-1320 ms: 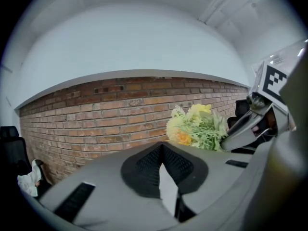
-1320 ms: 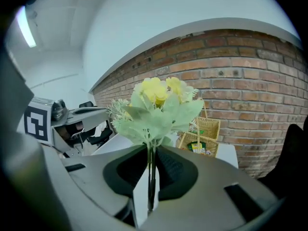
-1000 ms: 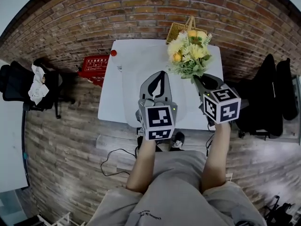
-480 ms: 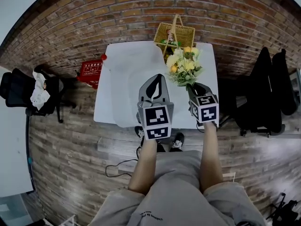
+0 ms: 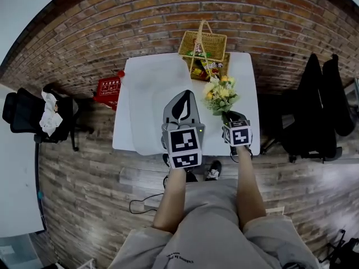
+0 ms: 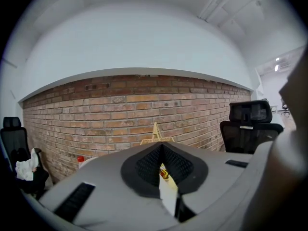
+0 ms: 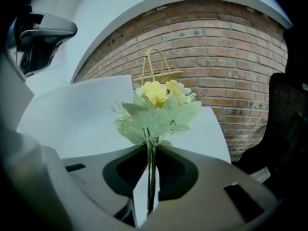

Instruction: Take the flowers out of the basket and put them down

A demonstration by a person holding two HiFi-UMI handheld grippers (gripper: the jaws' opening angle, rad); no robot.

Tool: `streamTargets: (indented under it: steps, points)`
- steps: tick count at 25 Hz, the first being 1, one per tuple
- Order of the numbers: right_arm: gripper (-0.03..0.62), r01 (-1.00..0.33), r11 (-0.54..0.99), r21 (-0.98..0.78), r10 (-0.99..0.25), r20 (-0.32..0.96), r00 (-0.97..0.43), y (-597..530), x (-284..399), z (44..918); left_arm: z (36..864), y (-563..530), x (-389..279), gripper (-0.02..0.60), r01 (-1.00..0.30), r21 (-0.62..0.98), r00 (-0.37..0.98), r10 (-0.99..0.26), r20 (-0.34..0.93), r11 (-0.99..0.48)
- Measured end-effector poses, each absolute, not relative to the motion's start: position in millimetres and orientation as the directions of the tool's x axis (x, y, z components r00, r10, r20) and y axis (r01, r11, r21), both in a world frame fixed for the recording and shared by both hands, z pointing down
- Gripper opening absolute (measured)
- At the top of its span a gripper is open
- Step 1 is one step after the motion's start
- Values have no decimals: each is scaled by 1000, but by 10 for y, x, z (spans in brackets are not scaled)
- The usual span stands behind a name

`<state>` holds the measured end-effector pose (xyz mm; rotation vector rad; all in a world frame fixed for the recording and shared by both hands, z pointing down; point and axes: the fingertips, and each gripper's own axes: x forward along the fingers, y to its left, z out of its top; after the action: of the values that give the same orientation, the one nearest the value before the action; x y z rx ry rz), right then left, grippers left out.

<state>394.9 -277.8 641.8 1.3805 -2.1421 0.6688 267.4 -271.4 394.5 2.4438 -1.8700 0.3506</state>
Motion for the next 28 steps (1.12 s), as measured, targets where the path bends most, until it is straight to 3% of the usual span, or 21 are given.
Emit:
streamTargets:
  steps: [28]
  points:
    - [94, -954, 215, -211, -579, 759, -298, -2751, 4058, 7317, 3848, -2784, 2938, 25, -938, -178, 261, -945, 198, -297]
